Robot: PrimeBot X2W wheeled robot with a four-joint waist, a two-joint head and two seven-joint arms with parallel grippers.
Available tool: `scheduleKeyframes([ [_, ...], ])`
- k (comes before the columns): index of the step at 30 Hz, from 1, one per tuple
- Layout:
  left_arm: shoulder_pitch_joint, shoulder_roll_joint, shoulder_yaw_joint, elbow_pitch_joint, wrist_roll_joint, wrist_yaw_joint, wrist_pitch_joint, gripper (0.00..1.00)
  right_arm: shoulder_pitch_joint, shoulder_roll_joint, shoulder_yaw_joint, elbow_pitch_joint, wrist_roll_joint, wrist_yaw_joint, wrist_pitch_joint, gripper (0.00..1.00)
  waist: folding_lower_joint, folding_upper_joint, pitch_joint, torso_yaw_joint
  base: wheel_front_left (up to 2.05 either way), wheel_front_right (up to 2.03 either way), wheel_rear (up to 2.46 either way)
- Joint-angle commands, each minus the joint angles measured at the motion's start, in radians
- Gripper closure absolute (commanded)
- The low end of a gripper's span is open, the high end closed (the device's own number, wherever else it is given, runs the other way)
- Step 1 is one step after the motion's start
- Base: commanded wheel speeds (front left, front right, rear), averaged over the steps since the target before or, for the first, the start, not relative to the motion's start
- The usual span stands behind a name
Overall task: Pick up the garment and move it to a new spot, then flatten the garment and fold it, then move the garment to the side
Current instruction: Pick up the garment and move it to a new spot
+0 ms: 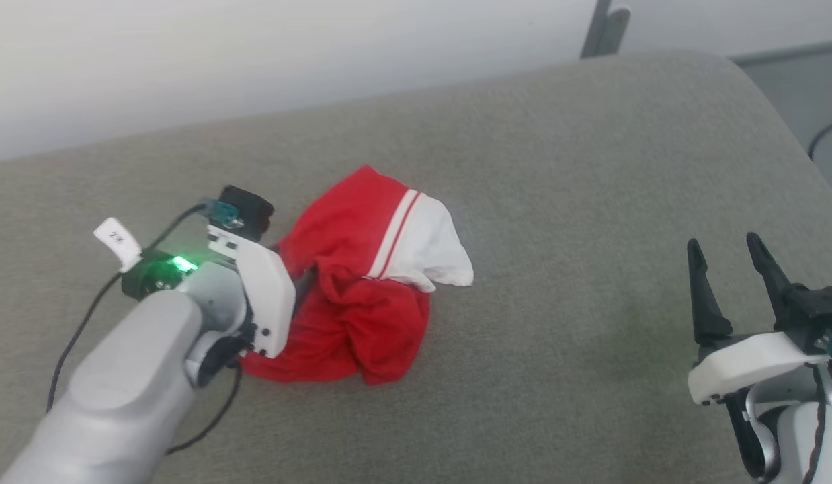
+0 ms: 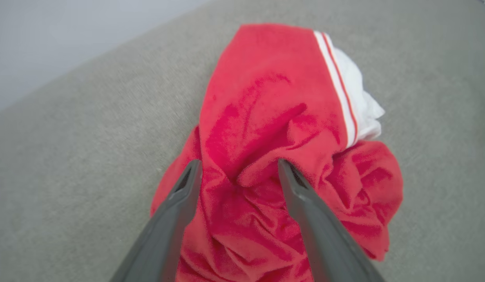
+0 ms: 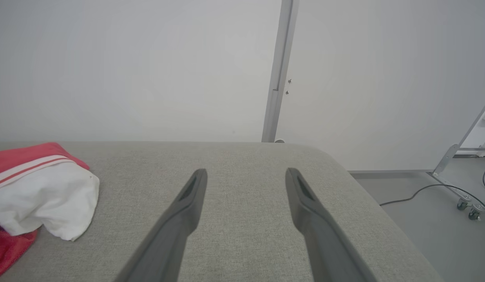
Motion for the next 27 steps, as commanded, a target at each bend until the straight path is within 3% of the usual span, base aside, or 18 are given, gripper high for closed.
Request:
scheduleKeyframes([
  [1,0.011,0.015,0.010,-0.012,0.003,0.000,-0.023,0.00,0.013,-0.004,0.002,-0.005,0.001,0.000,0.005,0.00,0.0000,0.0000,-0.032,0.029,0.00,0.00,0.00],
  [6,0.062,0.064,0.079,-0.076,-0.018,0.004,-0.163,0.00,0.043,-0.014,-0.009,-0.018,0.002,0.000,0.019,0.00,0.0000,0.0000,-0.083,0.071,0.00,0.00,0.00],
  [18,0.286,0.198,0.244,-0.200,-0.057,0.071,-0.471,0.00,0.115,-0.023,-0.051,-0.046,0.010,0.000,0.040,0.00,0.0000,0.0000,-0.152,0.168,0.00,0.00,0.00],
  [27,0.487,0.246,0.342,-0.261,-0.090,0.128,-0.607,0.00,0.149,-0.019,-0.082,-0.055,0.010,0.000,0.042,0.00,0.0000,0.0000,-0.175,0.219,0.00,0.00,0.00],
])
